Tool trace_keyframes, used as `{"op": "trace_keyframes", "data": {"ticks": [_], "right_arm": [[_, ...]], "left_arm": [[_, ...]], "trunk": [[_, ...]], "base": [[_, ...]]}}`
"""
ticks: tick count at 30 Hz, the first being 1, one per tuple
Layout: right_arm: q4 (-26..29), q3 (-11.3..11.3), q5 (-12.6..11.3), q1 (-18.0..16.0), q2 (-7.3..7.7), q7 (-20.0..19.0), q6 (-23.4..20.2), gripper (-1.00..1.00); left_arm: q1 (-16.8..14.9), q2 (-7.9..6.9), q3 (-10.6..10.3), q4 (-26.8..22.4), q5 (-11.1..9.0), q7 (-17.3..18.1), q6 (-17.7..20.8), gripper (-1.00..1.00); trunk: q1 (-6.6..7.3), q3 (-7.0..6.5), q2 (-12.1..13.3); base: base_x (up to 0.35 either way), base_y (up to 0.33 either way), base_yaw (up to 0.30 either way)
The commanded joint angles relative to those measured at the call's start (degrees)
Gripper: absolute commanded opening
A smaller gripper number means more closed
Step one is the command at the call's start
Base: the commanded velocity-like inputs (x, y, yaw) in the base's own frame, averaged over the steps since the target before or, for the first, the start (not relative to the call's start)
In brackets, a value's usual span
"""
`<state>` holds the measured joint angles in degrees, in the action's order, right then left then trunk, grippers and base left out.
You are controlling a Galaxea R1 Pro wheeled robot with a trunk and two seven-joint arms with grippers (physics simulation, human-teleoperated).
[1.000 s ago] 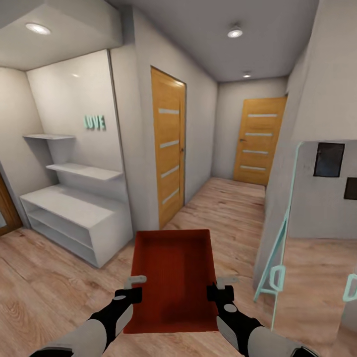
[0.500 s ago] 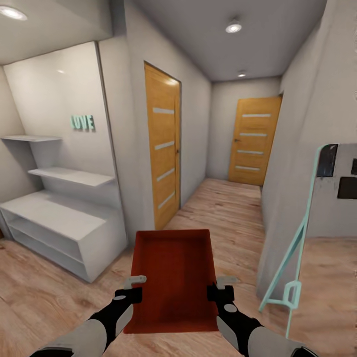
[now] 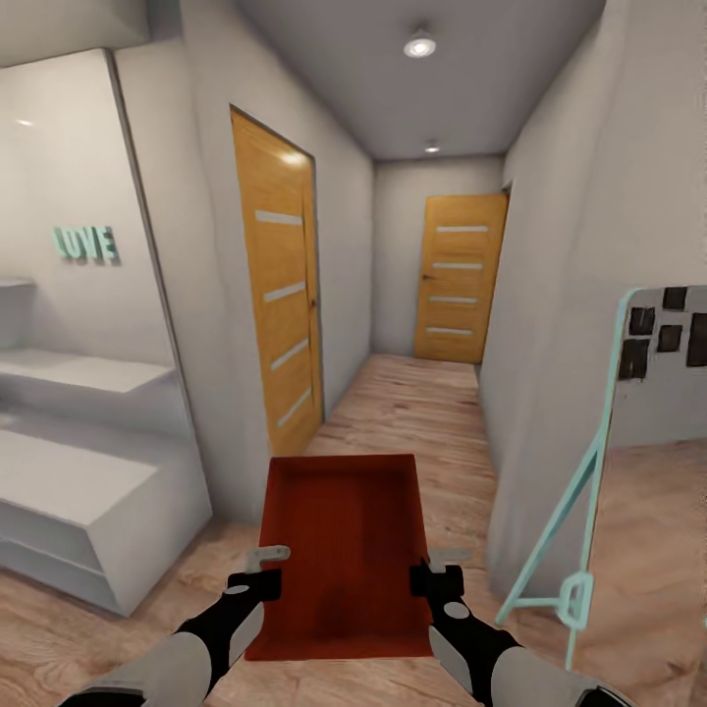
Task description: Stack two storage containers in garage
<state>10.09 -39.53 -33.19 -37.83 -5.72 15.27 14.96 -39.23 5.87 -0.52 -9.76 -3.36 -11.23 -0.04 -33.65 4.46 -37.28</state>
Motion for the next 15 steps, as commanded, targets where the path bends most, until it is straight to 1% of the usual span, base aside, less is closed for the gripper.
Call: {"op": "trace_keyframes", "data": {"ticks": [1, 15], "right_arm": [[0.2, 0.2, 0.8, -0.1, 0.01, 0.0, 2.2, -1.00], [0.2, 0.2, 0.8, -0.1, 0.01, -0.1, 2.2, -1.00]], "left_arm": [[0.0, -0.93, 0.8, 0.1, -0.7, -0.5, 0.0, -1.00], [0.0, -0.94, 0.8, 0.1, -0.7, -0.5, 0.0, -1.00]], "trunk": [[-0.05, 0.10, -0.1], [-0.05, 0.10, -0.1]], "base": [[0.322, 0.167, -0.282], [0.322, 0.166, -0.282]]}}
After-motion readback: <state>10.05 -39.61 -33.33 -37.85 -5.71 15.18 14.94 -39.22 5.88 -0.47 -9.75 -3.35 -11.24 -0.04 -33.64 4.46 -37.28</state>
